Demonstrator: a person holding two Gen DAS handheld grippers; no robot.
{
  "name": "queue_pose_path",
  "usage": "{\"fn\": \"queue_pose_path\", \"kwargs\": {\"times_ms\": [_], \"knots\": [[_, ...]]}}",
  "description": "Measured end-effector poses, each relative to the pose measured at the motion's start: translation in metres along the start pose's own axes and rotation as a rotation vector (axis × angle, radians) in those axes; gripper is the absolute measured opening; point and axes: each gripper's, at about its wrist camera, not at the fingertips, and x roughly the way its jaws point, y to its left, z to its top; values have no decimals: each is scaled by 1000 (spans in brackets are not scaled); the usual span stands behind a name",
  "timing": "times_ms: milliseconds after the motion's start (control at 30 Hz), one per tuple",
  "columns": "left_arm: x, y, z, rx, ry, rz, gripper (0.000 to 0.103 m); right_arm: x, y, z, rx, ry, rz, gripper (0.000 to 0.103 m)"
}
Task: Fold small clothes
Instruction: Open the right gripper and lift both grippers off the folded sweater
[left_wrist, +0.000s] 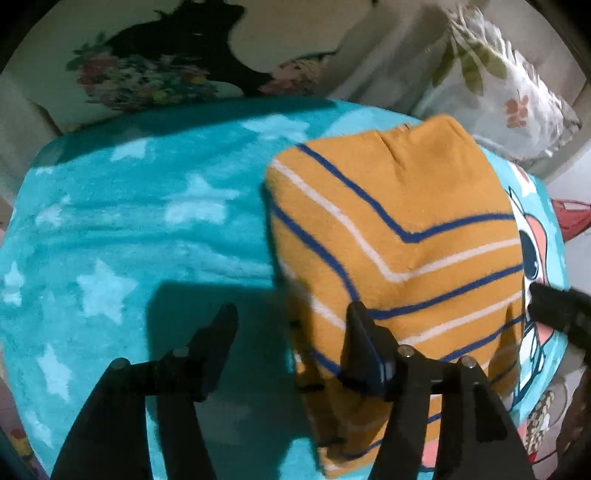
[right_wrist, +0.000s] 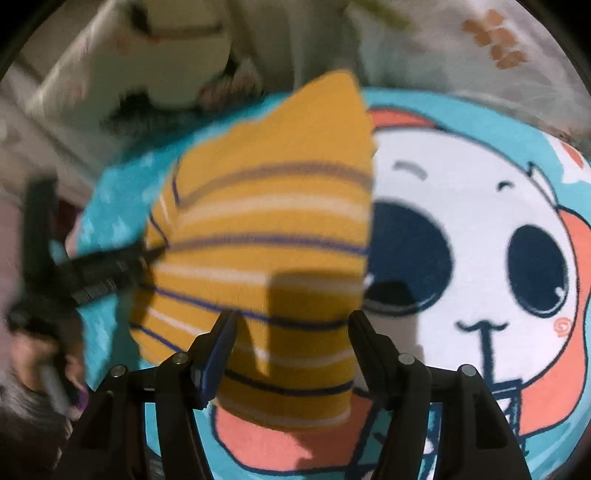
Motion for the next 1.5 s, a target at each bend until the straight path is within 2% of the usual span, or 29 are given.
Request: {"fn": "queue_pose_path", "kwargs": {"times_ms": [133,233,300,433,567,733,833,900,1000,1033,1100,1200,1367,1400,1433,1500], "knots": [[-3,15,-6,-63,-1,-49,64,-9,-2,28,11,-65,-39,67],[-17,22,-13,-71,-42,-49,64,4,3,53,3,-85,-82,58],[-28,24,-18,-85,-73,-49,64,24,10,70,-3,-62,-93,53],[-51,33,-25,-125,-133,-15,65,66,23,87,-52,16,-175,55],[-75,46,-35,-175,-197,15,69,57,37,90,-92,1,-227,55],[-100,67,-47,-232,-276,76,72,24,75,67,-175,-110,-251,55],[-106,73,-48,-261,-324,133,76,44,101,43,-242,-61,-232,55],[-113,76,-50,-272,-350,177,78,69,117,26,-297,-8,-288,55],[-126,80,-51,-292,-407,264,83,75,141,6,-364,-52,-409,55],[-131,81,-52,-295,-427,293,88,75,145,2,-375,-53,-419,54],[-144,81,-54,-303,-487,375,89,71,149,-9,-374,-58,-431,54],[-162,82,-58,-318,-565,442,93,63,146,-24,-333,-58,-412,54],[-181,81,-61,-315,-640,472,93,59,153,-55,-338,-23,-337,54],[-185,81,-62,-317,-649,473,93,62,155,-64,-343,22,-281,56],[-188,81,-63,-323,-654,470,93,65,159,-70,-355,44,-261,56],[-195,80,-69,-338,-660,461,93,59,167,-82,-411,37,-255,56]]}}
